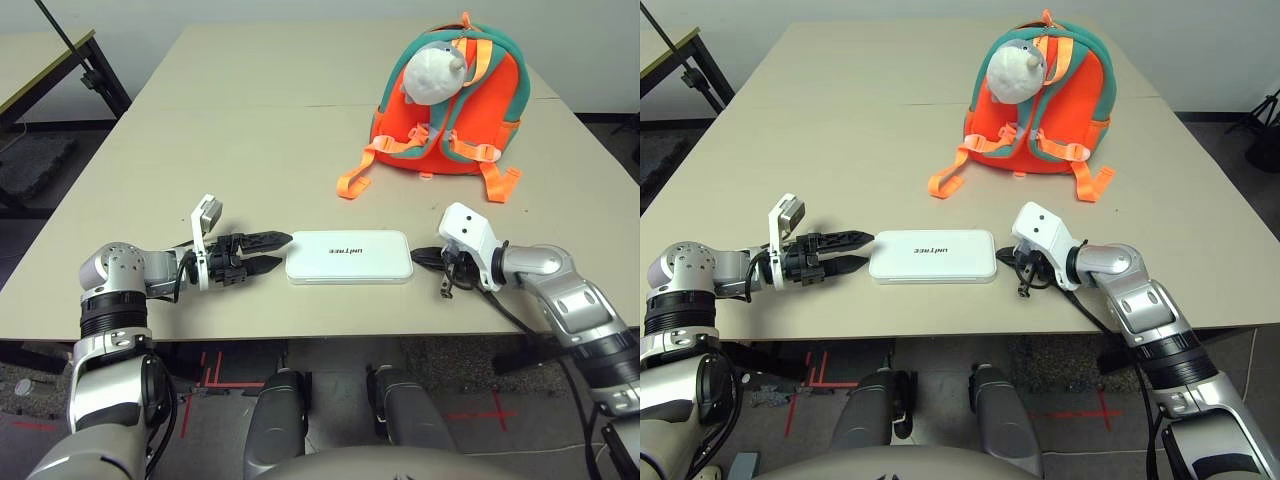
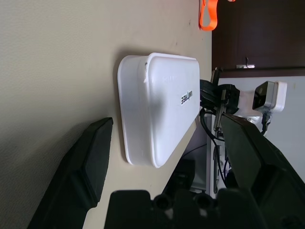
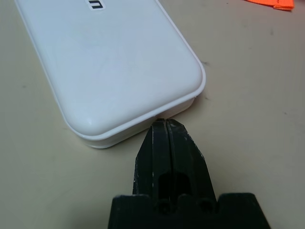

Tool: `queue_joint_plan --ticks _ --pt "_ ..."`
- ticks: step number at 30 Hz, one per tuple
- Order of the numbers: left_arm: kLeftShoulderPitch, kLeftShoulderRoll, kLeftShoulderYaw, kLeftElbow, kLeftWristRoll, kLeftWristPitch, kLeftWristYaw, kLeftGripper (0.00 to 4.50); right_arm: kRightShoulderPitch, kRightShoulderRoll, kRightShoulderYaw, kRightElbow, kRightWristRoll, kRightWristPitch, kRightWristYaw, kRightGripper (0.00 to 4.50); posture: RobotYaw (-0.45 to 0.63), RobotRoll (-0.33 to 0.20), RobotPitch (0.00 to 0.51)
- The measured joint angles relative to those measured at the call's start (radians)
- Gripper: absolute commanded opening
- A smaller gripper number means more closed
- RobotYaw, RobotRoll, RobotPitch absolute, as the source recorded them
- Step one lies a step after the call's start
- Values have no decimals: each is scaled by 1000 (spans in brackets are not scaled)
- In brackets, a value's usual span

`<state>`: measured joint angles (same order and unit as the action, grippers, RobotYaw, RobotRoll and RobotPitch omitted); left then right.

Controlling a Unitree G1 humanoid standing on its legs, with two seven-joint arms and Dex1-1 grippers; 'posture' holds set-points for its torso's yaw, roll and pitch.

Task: Put the pencil case into the backpack and zip it.

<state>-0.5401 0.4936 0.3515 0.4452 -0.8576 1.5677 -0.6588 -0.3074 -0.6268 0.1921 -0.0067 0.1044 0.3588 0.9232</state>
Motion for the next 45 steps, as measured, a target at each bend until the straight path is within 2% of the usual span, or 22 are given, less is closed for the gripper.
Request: queue_joint_plan --ticks 34,37,42,45 --pt "8 -28 -1 -51 3 21 -4 4500 -61 130 67 -51 -7 91 -27 57 -123 0 118" --pt "9 -28 -6 -51 6 20 -3 3907 -61 129 67 -51 -7 91 -28 0 -123 0 118" --pt "22 -38 -15 -50 13 33 -6 2017 -61 119 65 -51 -9 91 -36 0 -123 0 118" --pt "20 -46 2 -56 -6 32 -27 1251 -61 114 65 -51 -9 93 -36 0 -123 0 118"
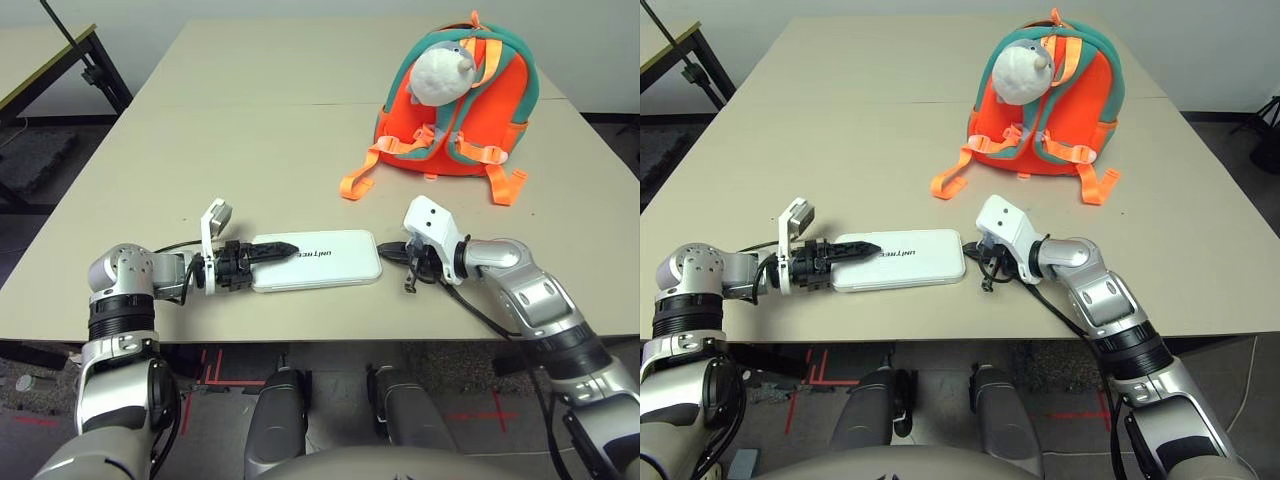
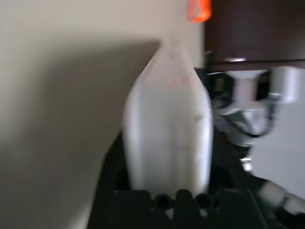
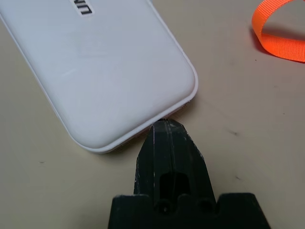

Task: Put the pencil case into the backpack and zip it.

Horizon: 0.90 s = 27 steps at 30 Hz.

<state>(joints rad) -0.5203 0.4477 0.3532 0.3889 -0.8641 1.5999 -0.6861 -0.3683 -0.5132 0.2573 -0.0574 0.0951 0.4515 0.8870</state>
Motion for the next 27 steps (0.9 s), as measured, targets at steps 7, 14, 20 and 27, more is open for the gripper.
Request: queue_joint_plan --ticks 7,14,20,27 --pt "2 -10 14 -17 3 -28 3 1231 0 -3 0 0 0 0 -3 0 -113 0 117" --pt "-15 -11 24 -19 3 -55 3 1231 -4 -3 -5 8 -8 -4 -16 910 -112 0 117" --pt "-94 40 70 -19 11 -189 7 1231 -8 -8 3 13 -6 -19 4 3093 -103 0 119" --pt "-175 82 141 -50 -14 -221 8 1231 -20 -33 -30 39 14 -19 19 4500 -97 0 121"
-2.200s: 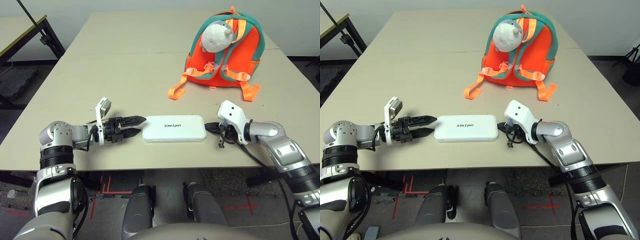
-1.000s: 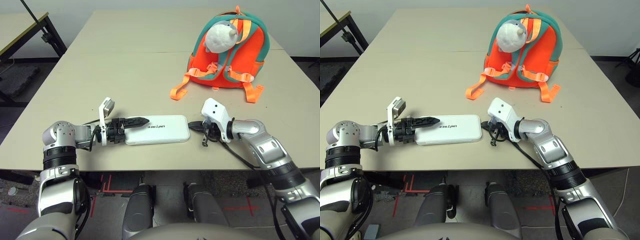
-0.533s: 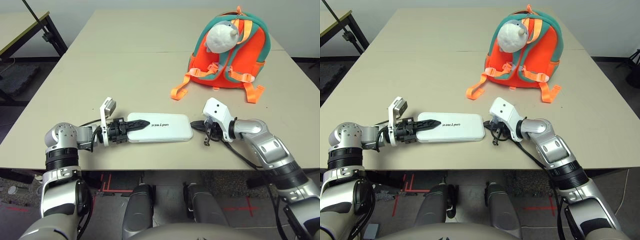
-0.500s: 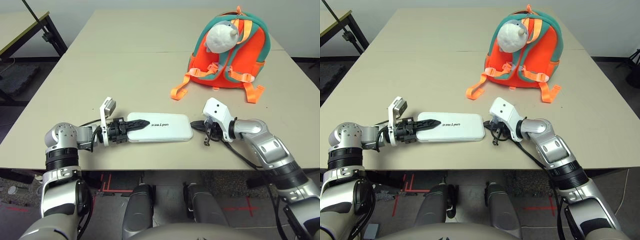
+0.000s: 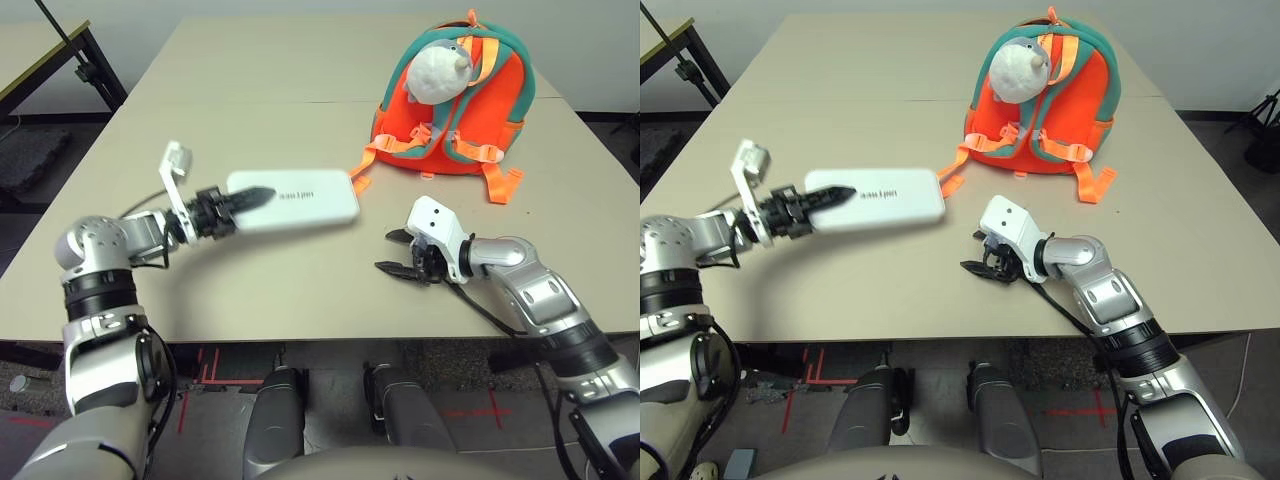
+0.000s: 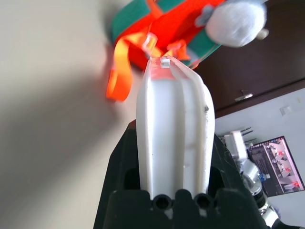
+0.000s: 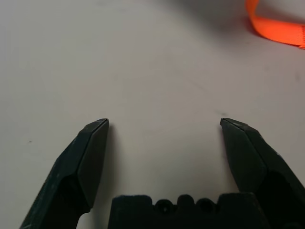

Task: Put the pencil case into the backpack and zip it.

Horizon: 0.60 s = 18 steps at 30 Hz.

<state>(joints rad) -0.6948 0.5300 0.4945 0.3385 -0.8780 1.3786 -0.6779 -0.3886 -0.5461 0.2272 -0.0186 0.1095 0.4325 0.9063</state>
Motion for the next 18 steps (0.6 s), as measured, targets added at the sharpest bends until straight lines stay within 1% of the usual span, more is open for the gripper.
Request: queue_joint_plan --ticks 4,9,14,18 --pt "-31 0 40 -7 -3 -32 23 1231 -35 25 -115 19 63 69 -61 4500 -95 0 122" --pt "-85 0 81 -10 -5 -108 57 1231 -98 95 -307 19 220 240 -163 4500 -94 0 122" --pt "-90 -7 93 -5 0 -179 103 1231 -143 62 -450 21 334 377 -207 4500 -106 0 116" --pt "-112 -8 98 31 6 -254 134 1231 -169 38 -519 28 371 413 -251 4500 -114 0 110"
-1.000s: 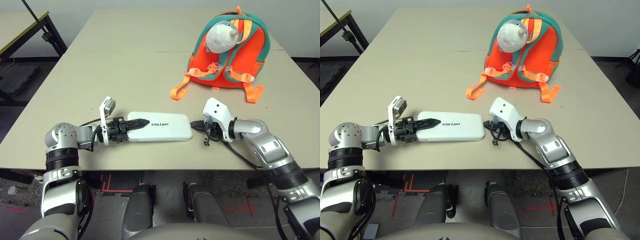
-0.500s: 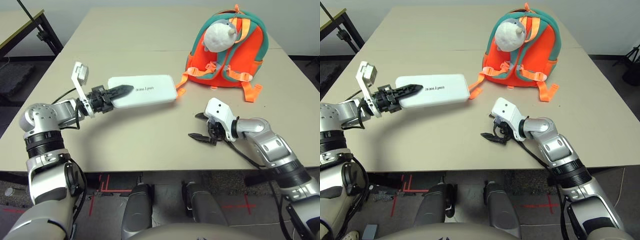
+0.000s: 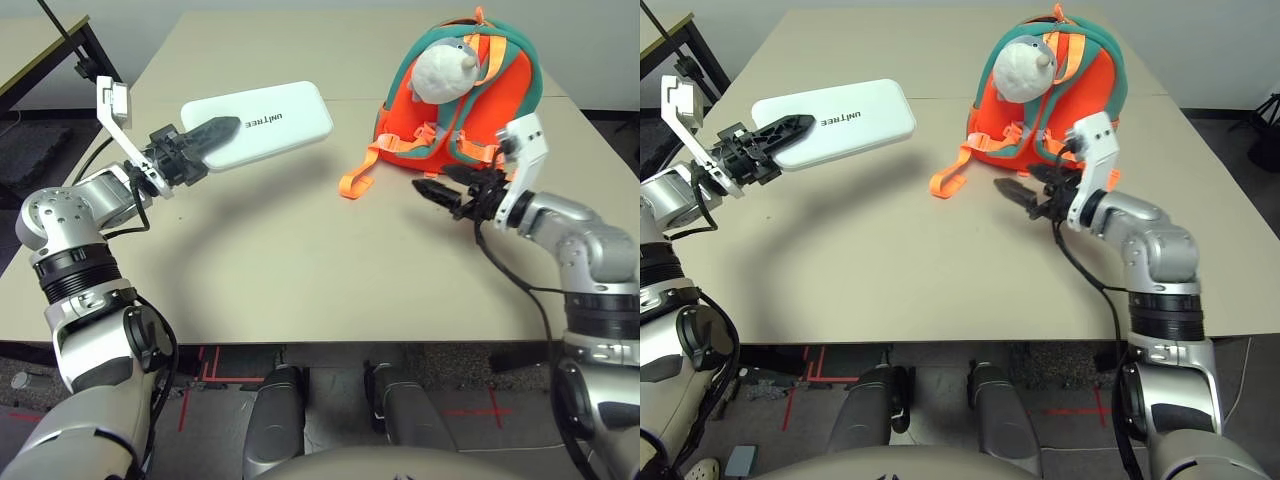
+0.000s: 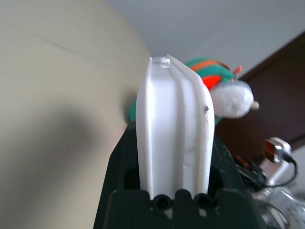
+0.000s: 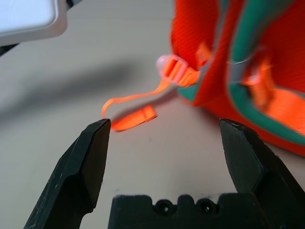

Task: Put the pencil case into the backpack and zip it.

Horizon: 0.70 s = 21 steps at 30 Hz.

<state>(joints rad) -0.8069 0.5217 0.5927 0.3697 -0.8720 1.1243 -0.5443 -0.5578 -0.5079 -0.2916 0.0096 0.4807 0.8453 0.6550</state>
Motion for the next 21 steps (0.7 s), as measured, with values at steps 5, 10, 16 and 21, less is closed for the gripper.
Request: queue_joint_plan --ticks 5,10,16,21 --pt "-29 -3 -7 42 16 -97 25 1231 -62 31 -15 39 -13 -37 -122 4500 -121 0 102" --pt "-42 -11 -27 62 33 -152 33 1231 -128 98 3 129 -53 -138 -202 4500 -118 0 94" --pt "-46 -26 -45 72 39 -179 44 1231 -226 153 30 319 -110 -282 -247 4500 -106 0 92" --pt "-46 -27 -59 70 40 -182 51 1231 -302 178 48 515 -151 -416 -260 4500 -97 0 91"
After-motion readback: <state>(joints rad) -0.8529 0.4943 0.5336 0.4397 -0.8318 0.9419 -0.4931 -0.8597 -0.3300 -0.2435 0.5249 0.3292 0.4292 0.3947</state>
